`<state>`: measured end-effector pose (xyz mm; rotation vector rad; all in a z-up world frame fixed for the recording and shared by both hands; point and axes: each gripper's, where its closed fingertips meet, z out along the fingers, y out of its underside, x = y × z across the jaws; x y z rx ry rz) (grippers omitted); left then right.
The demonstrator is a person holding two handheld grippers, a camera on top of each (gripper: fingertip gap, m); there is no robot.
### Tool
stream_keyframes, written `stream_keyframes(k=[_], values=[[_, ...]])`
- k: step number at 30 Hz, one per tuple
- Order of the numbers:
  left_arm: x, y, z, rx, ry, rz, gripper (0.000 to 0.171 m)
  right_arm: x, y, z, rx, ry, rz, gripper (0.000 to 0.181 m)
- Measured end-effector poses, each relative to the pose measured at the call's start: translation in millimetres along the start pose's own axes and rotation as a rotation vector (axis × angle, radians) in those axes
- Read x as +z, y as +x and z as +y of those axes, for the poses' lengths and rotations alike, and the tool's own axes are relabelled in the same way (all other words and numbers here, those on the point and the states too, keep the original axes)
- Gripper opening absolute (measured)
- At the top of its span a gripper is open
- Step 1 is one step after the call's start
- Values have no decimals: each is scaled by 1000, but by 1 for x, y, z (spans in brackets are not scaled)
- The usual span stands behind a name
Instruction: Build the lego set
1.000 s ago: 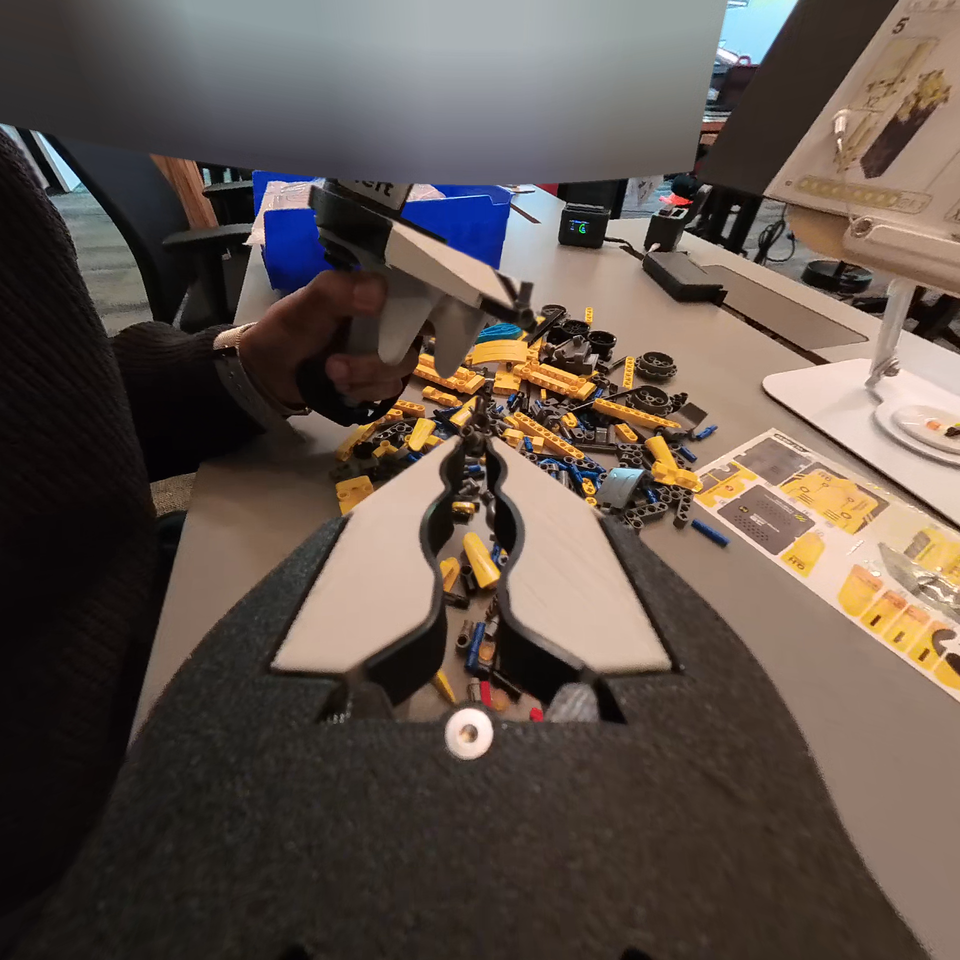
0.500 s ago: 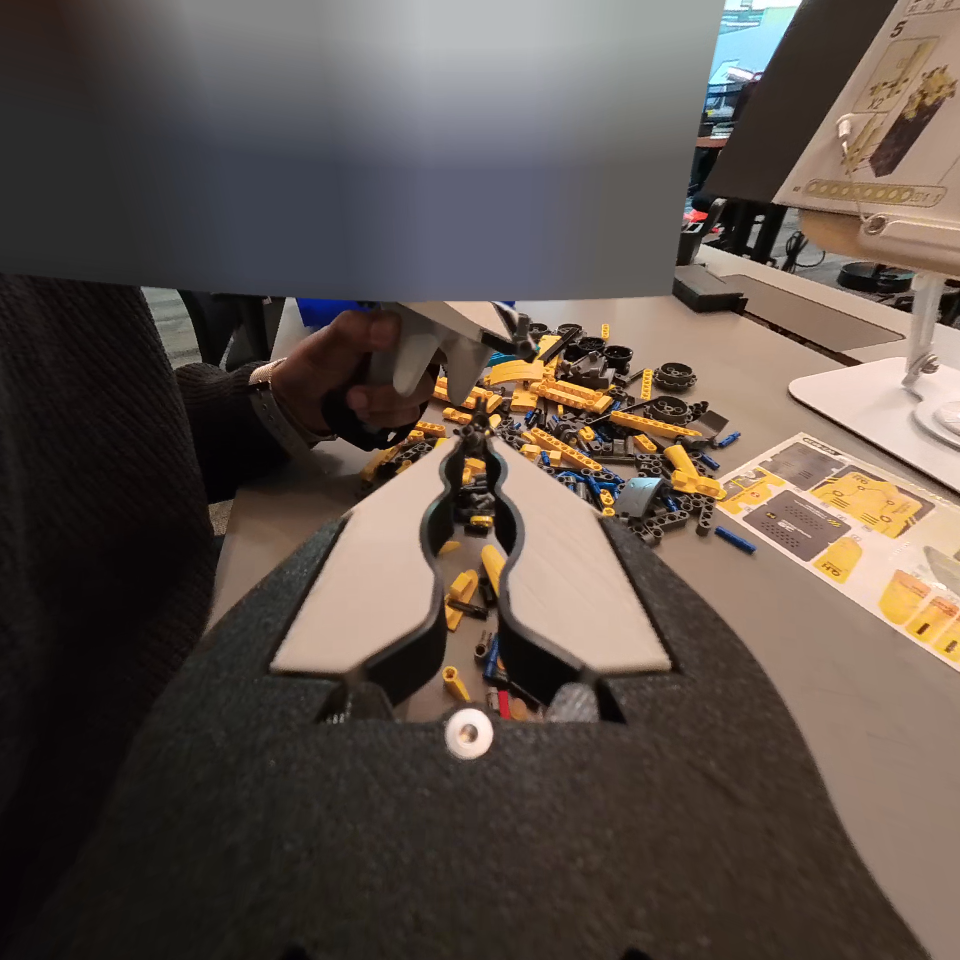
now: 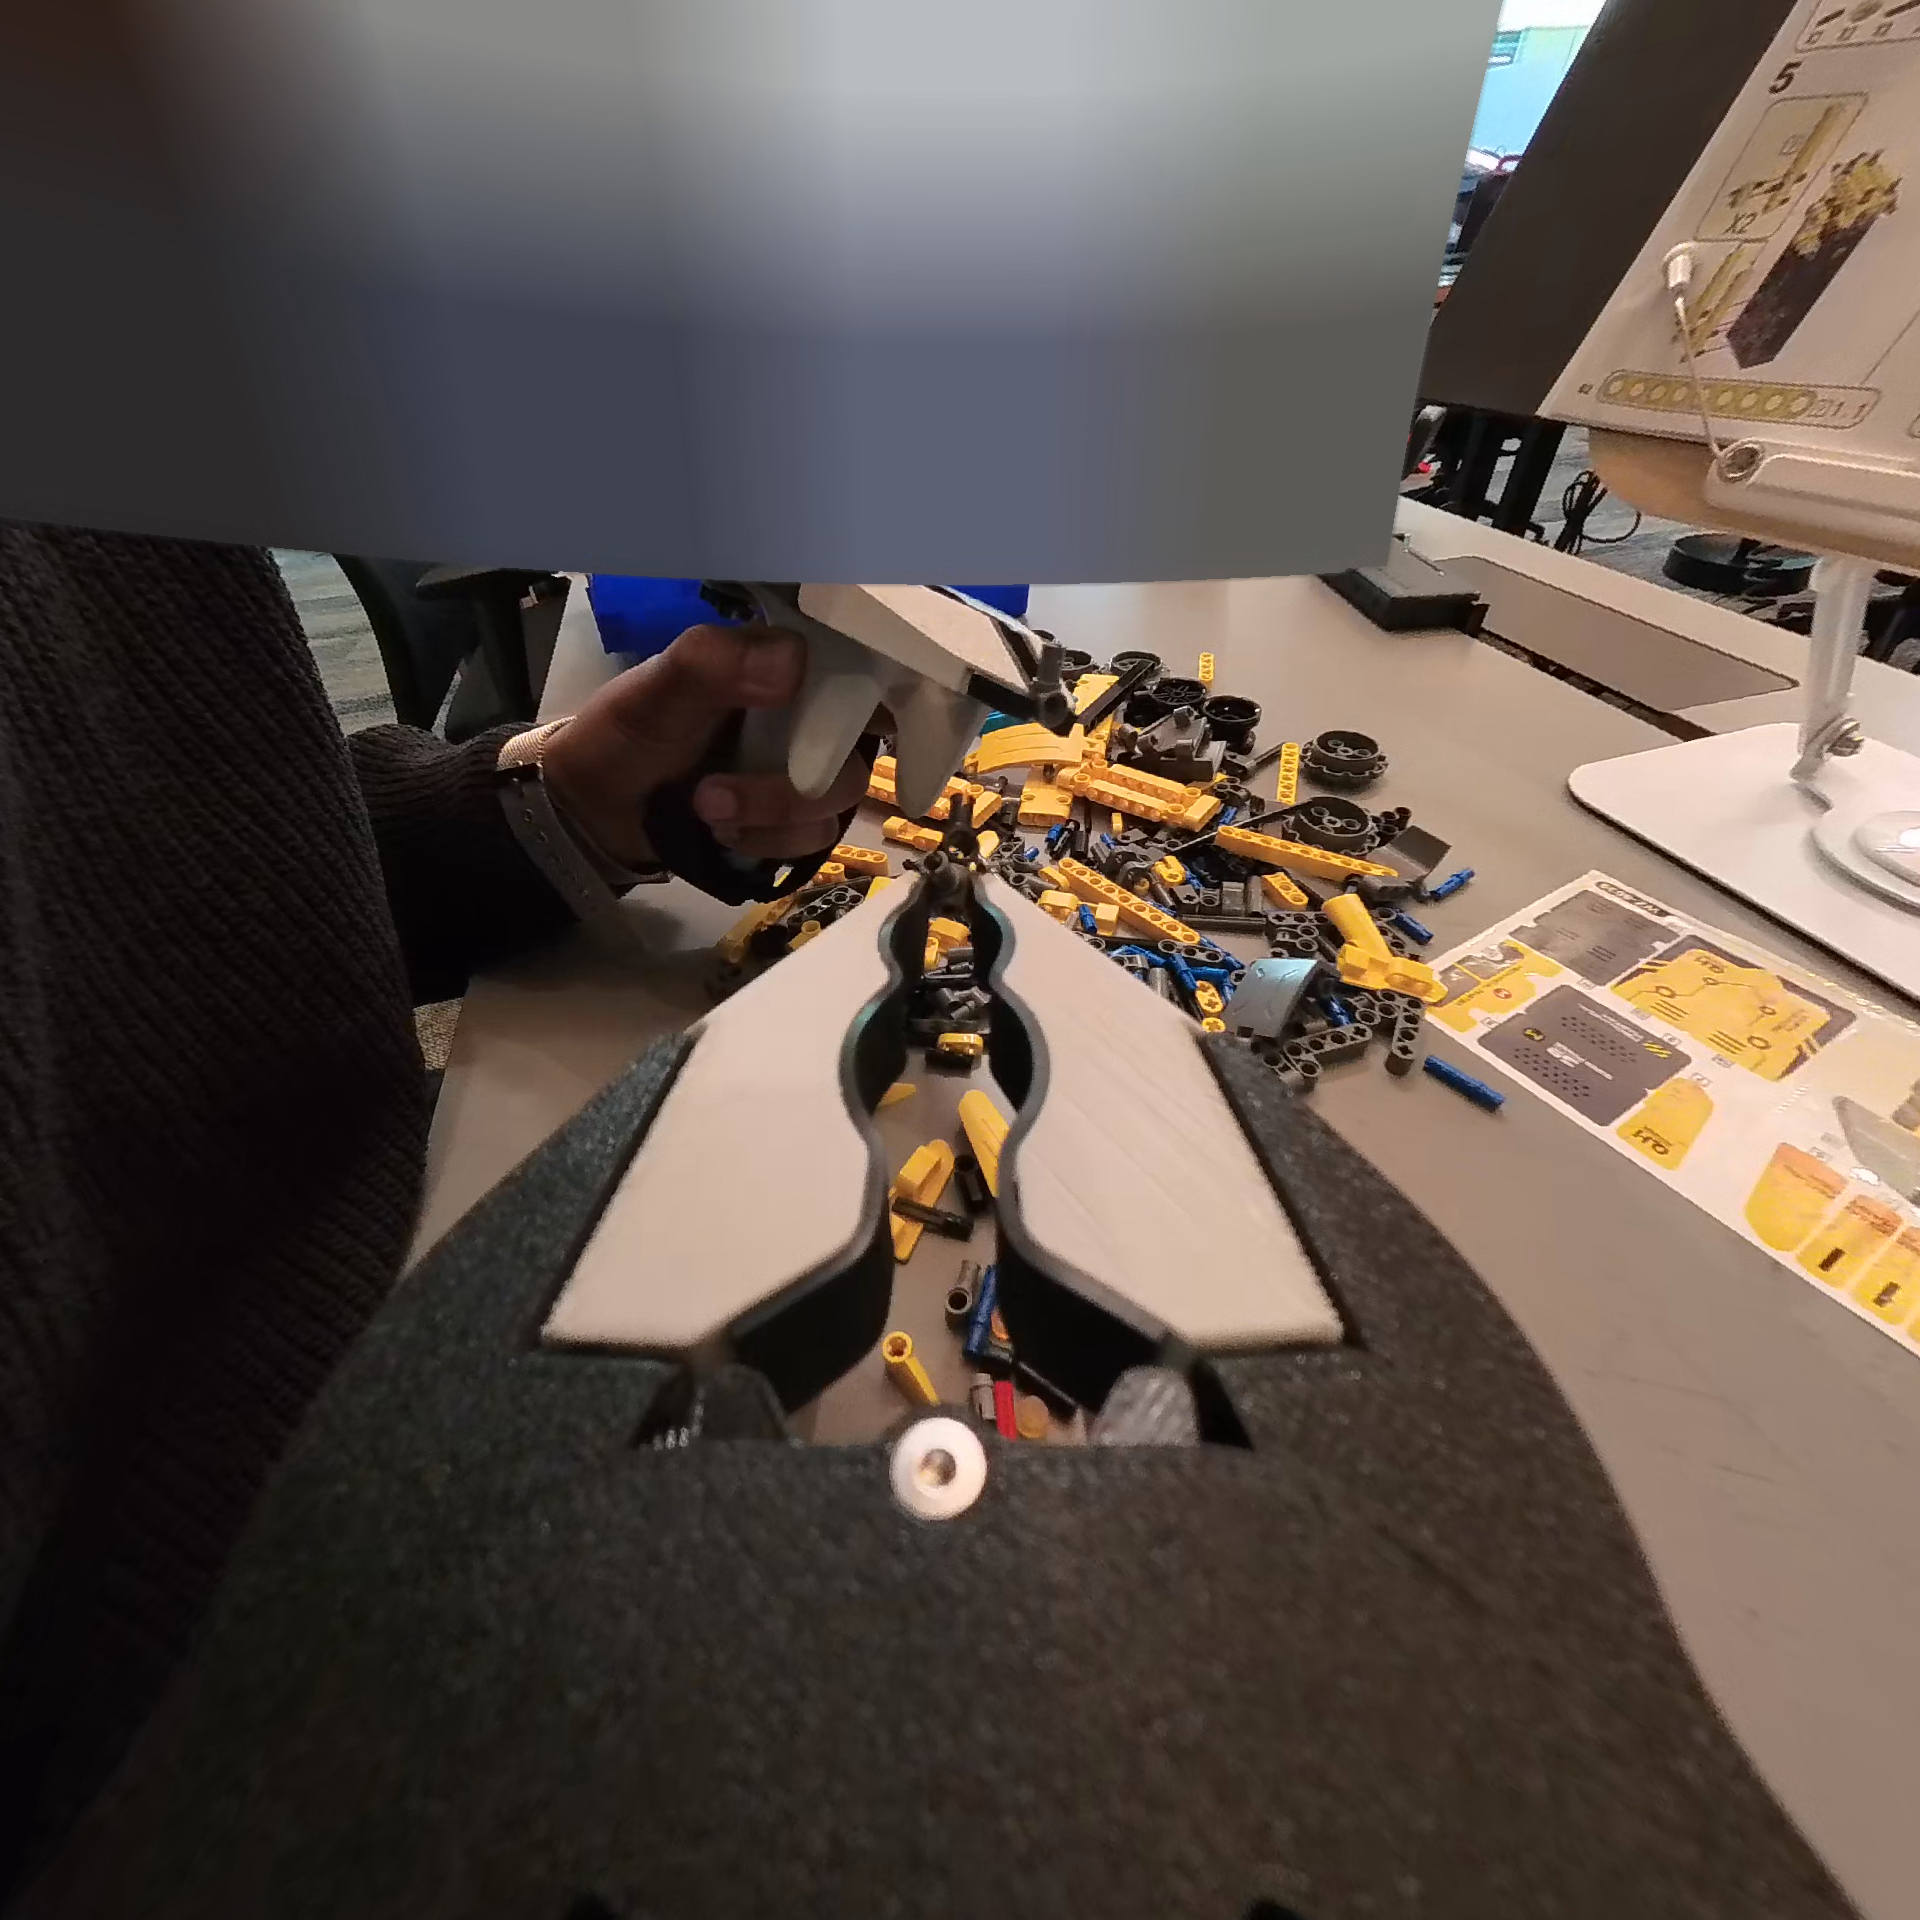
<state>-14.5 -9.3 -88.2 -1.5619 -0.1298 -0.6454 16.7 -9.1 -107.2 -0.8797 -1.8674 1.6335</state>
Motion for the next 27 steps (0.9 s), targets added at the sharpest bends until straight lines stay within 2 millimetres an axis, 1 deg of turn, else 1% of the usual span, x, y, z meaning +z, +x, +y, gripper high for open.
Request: stream_keyframes(k=[13,19,24,27], values=[[0,1,0,-2,1,5,6,1,0,1,-3,-4,2,7],[0,3,1,-1,-1,8,6,0,3,0,-15,-2,28,7],[2,7,4,-56,-9,63,6,-1,7,-2,-67,4,68,6],[5,12,9,-80,-30,105,6,-3,1,-3,-74,11,32,7]])
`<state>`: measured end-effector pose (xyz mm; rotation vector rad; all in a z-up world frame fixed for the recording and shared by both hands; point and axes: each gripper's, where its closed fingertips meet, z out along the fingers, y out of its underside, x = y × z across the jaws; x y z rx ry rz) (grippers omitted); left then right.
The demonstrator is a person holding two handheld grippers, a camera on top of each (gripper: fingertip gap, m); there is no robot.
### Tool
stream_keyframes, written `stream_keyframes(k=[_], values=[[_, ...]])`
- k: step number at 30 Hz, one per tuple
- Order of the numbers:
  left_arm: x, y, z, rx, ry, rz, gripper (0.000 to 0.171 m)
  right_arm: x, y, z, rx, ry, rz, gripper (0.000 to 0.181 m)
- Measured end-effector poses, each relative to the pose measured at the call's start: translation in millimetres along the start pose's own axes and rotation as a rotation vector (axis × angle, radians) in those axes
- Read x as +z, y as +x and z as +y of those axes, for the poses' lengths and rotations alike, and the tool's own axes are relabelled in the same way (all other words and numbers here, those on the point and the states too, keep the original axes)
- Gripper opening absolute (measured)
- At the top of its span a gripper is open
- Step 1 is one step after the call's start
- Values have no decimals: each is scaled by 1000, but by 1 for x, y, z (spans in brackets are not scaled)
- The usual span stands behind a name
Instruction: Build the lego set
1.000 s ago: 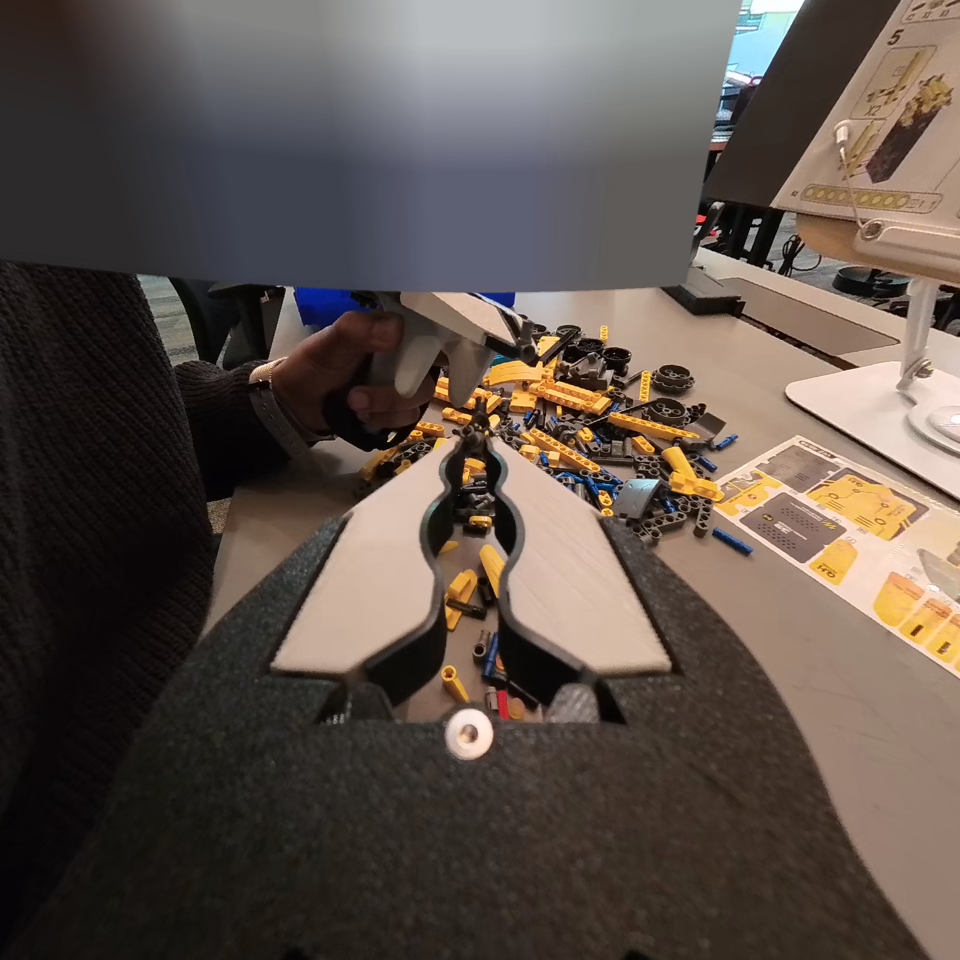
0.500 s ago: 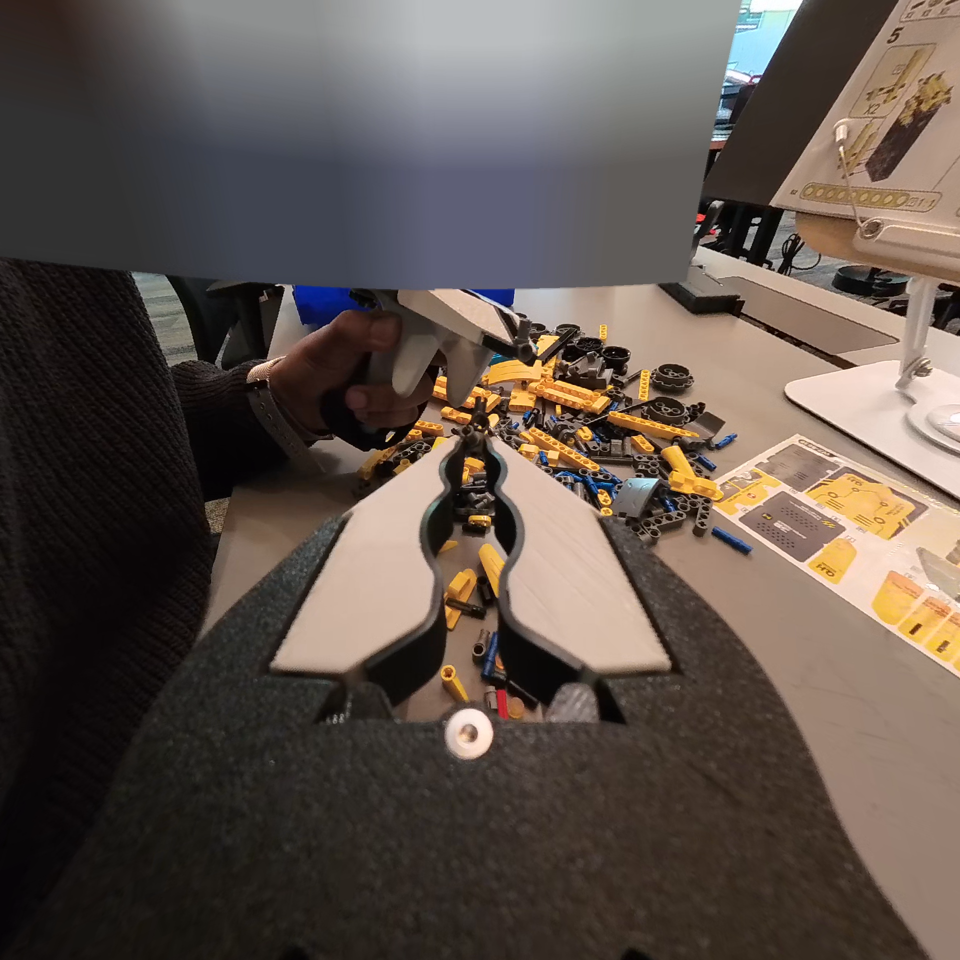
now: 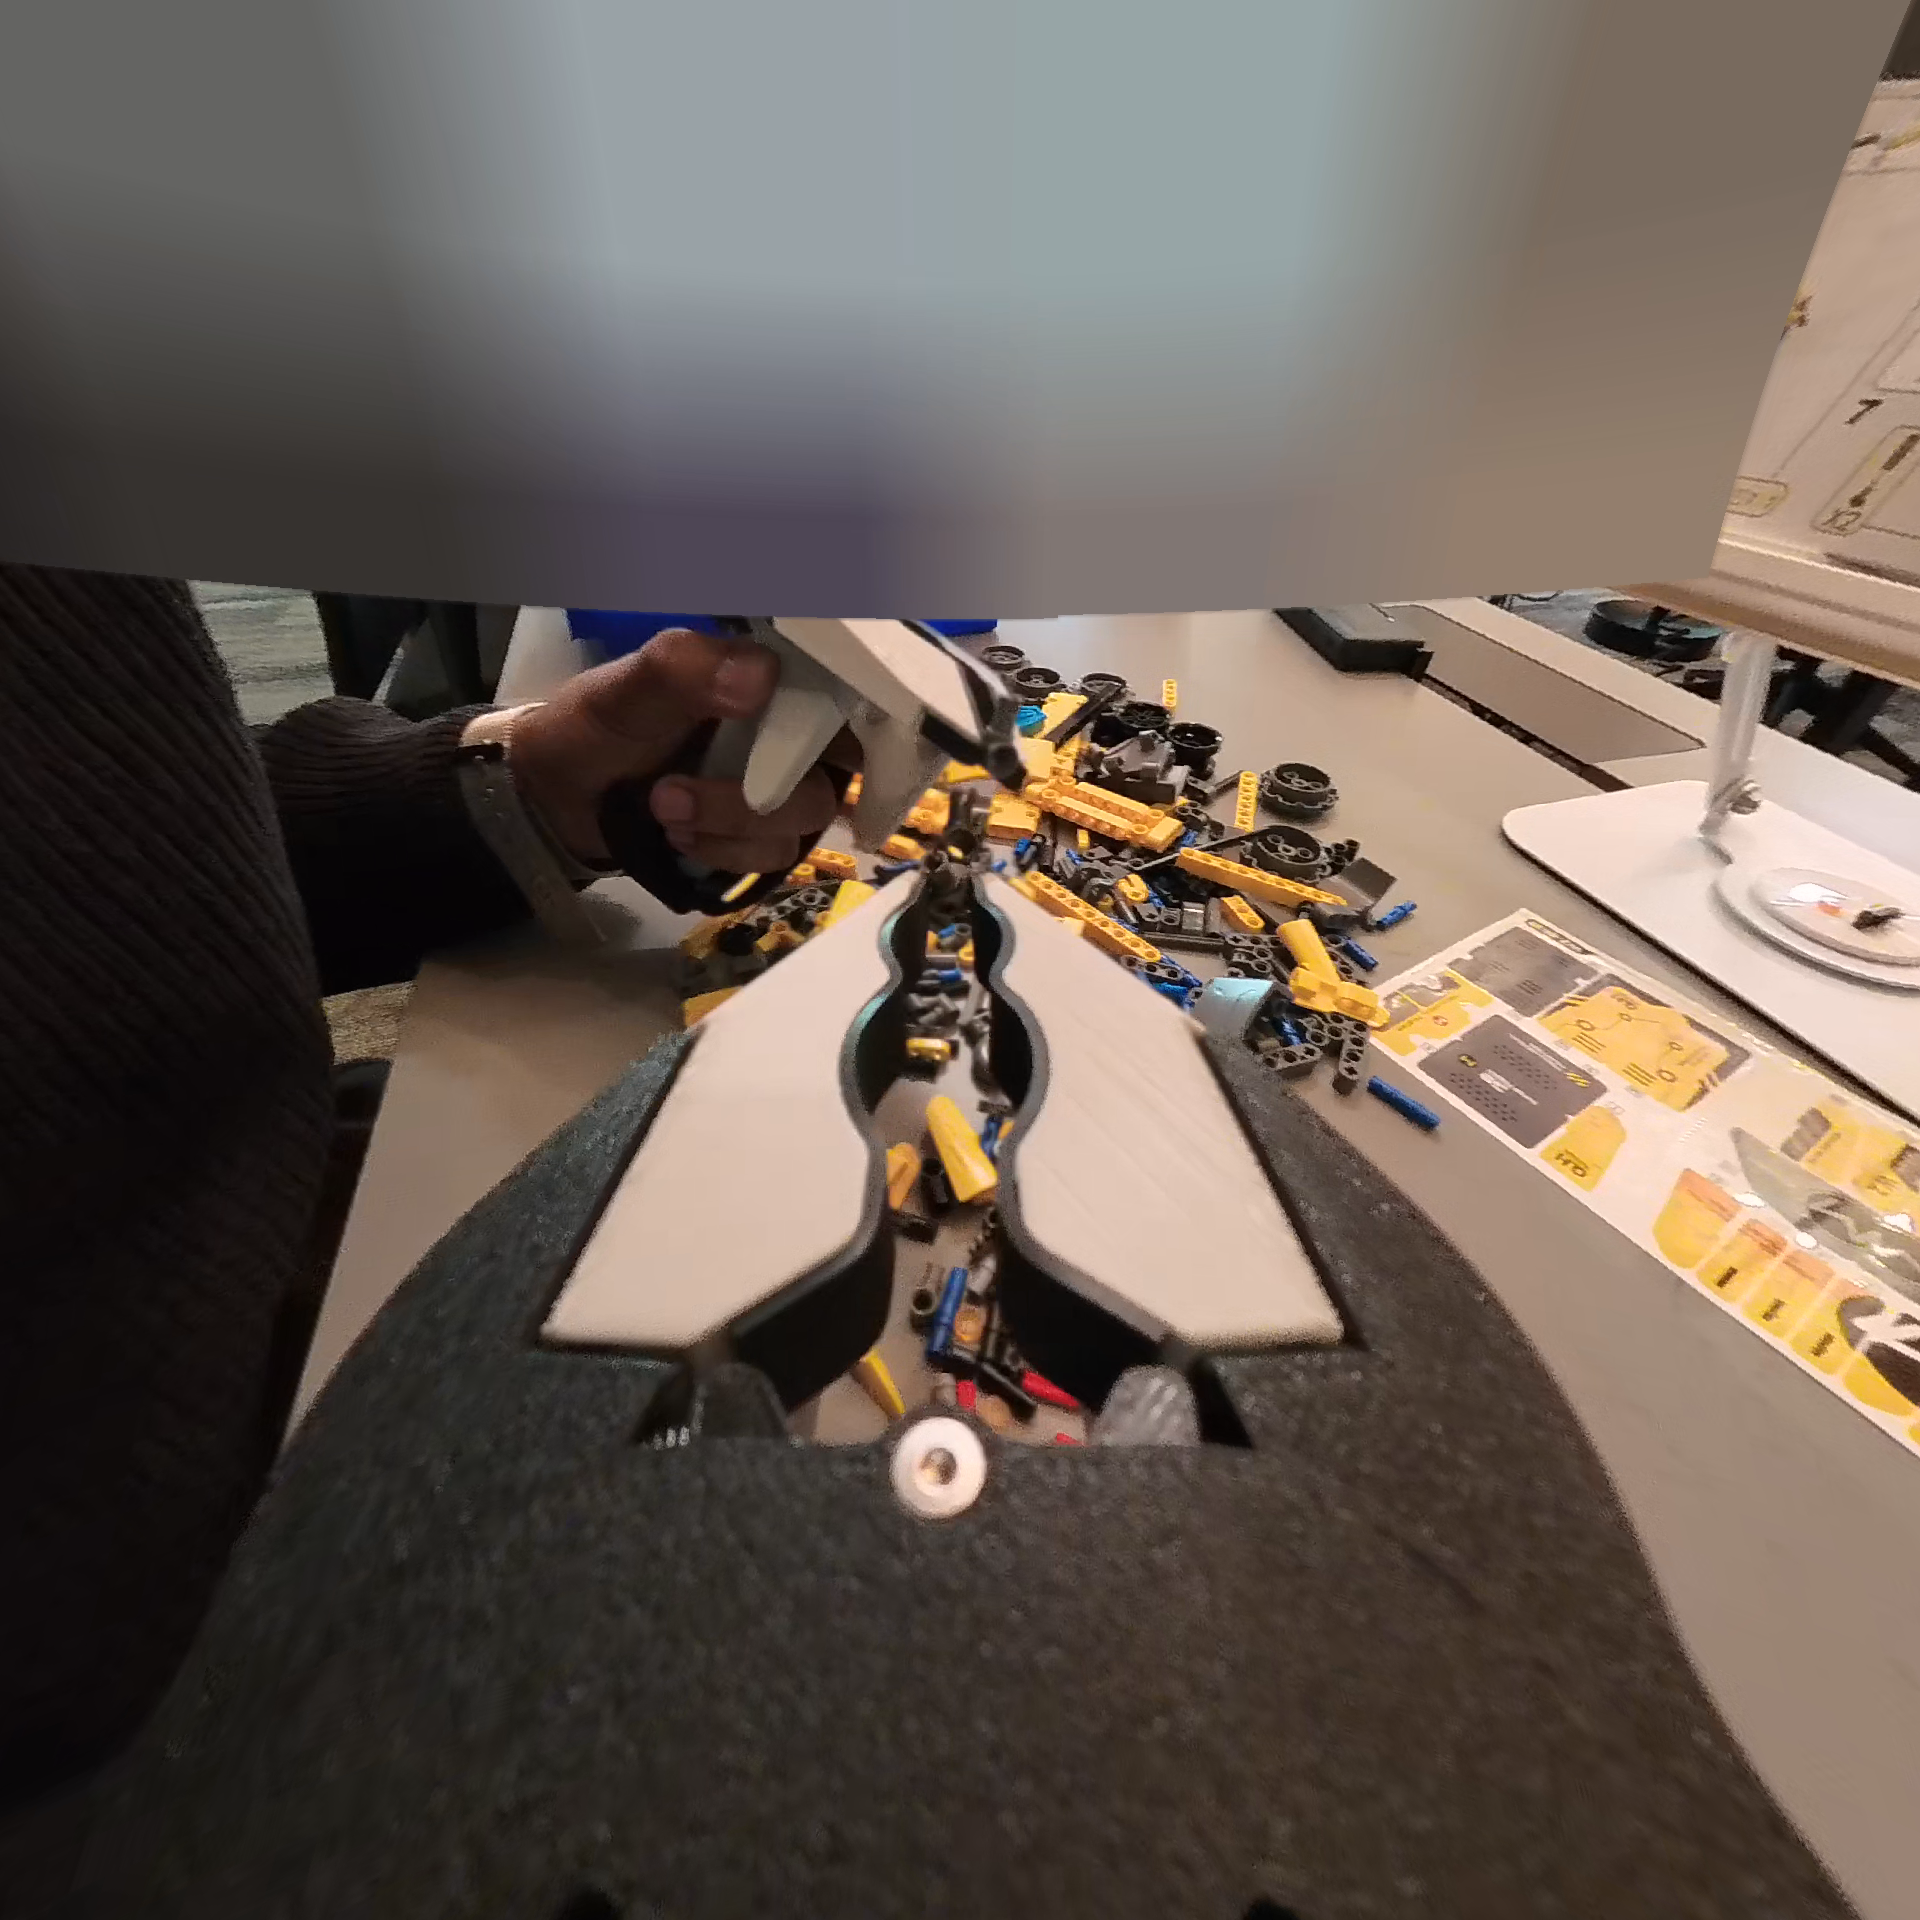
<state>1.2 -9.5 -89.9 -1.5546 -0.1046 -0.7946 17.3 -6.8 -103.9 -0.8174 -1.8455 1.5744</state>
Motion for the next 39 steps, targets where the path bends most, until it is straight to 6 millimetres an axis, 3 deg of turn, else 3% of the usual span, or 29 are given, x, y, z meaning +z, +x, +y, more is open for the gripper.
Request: stream_keyframes(k=[9,14,17,25,32,39], values=[[8,28,12,179,-75,77,6,-11,-13,-2,19,4,-97,7],[4,18,36,474,-234,-60,6,-16,-15,10,-48,-67,-78,6],[2,16,48,534,-286,-79,6,-14,-20,26,-88,-145,-87,6],[6,30,75,451,-357,-3,6,-22,-45,46,-81,-206,-139,7],[5,49,113,355,-446,1,6,-31,-81,66,13,-255,-179,7],[-8,66,151,46,-505,-93,6,-46,-111,86,88,-365,-191,7]])
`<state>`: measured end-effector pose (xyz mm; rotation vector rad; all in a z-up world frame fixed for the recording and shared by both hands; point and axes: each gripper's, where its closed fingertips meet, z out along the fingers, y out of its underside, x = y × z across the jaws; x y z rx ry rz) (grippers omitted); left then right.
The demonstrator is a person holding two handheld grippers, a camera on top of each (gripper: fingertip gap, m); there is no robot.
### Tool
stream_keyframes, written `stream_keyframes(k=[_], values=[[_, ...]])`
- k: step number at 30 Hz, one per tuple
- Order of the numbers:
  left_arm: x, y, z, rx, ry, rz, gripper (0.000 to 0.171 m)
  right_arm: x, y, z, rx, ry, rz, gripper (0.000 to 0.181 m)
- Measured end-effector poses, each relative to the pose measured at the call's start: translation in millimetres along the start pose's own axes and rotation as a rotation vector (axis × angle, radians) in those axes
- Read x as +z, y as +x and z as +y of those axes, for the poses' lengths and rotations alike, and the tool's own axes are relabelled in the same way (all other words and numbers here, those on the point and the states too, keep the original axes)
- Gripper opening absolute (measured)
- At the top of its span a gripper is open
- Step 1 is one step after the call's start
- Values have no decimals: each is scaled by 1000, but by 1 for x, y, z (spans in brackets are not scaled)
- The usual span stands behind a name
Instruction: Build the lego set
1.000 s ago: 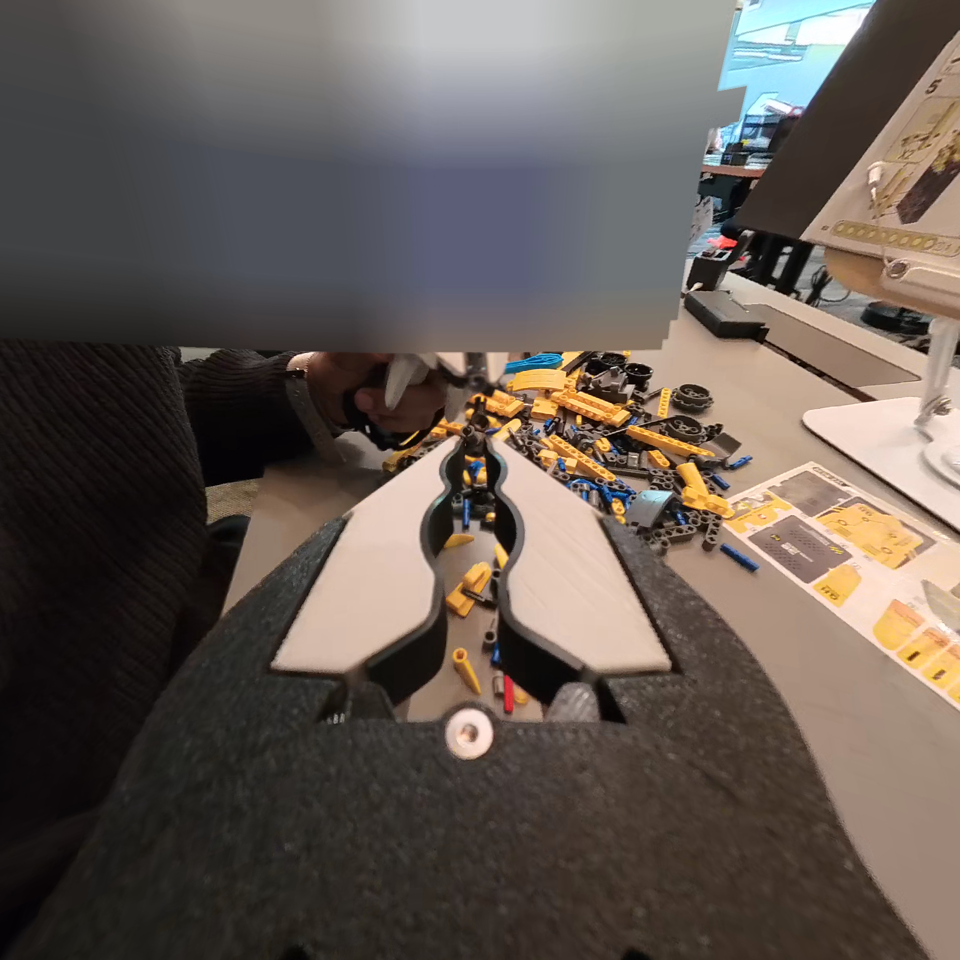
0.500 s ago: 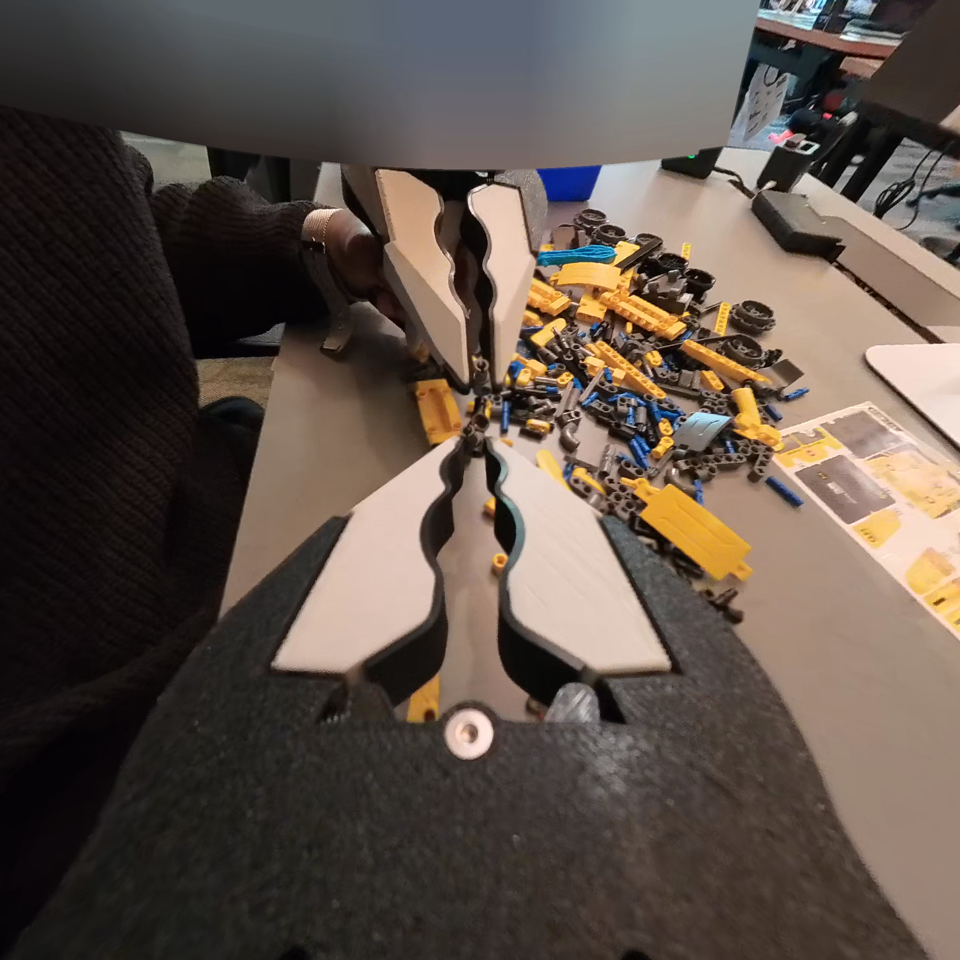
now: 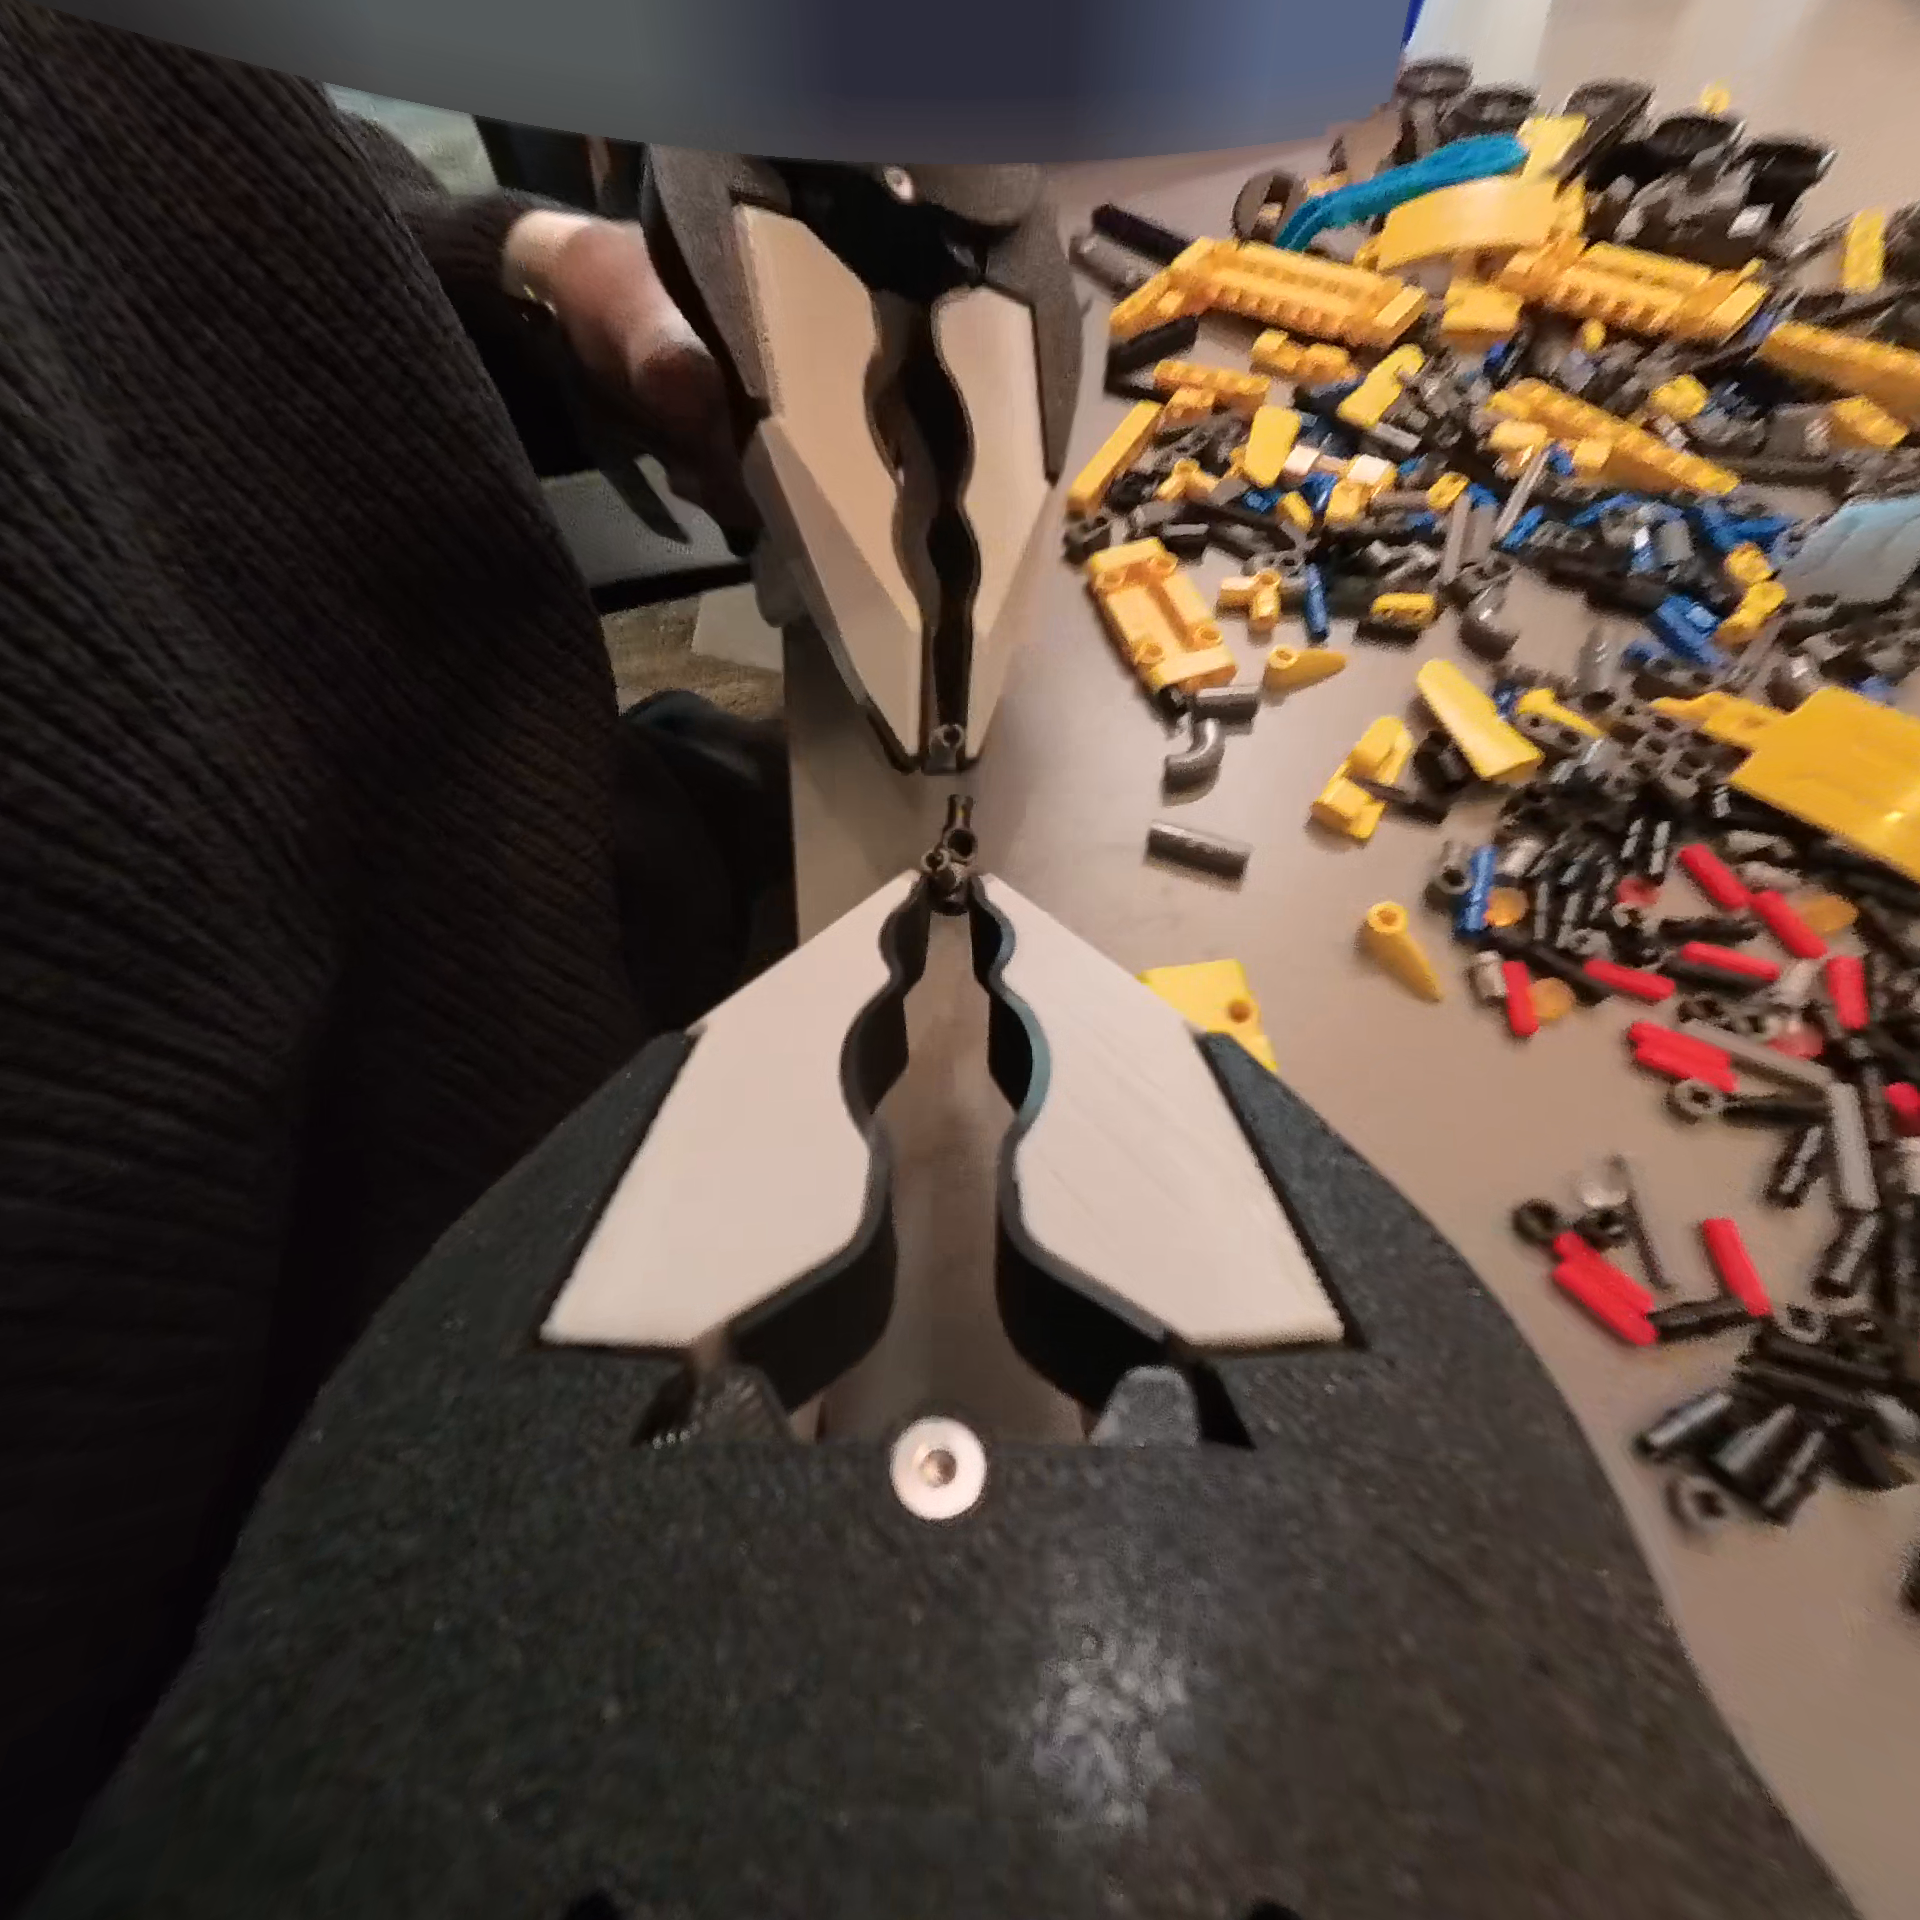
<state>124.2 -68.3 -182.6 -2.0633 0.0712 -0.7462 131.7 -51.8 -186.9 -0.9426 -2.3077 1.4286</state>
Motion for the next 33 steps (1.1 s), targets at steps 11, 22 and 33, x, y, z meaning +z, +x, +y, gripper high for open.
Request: stream_keyframes(k=[11,22,33], values=[[-15,23,-6,-136,276,107,6,4,-24,-20,15,105,-85,7],[-24,32,-11,-163,358,189,6,2,-31,-34,-38,191,-94,7],[-12,26,8,-164,210,103,5,9,-32,-14,-91,60,-90,6]])
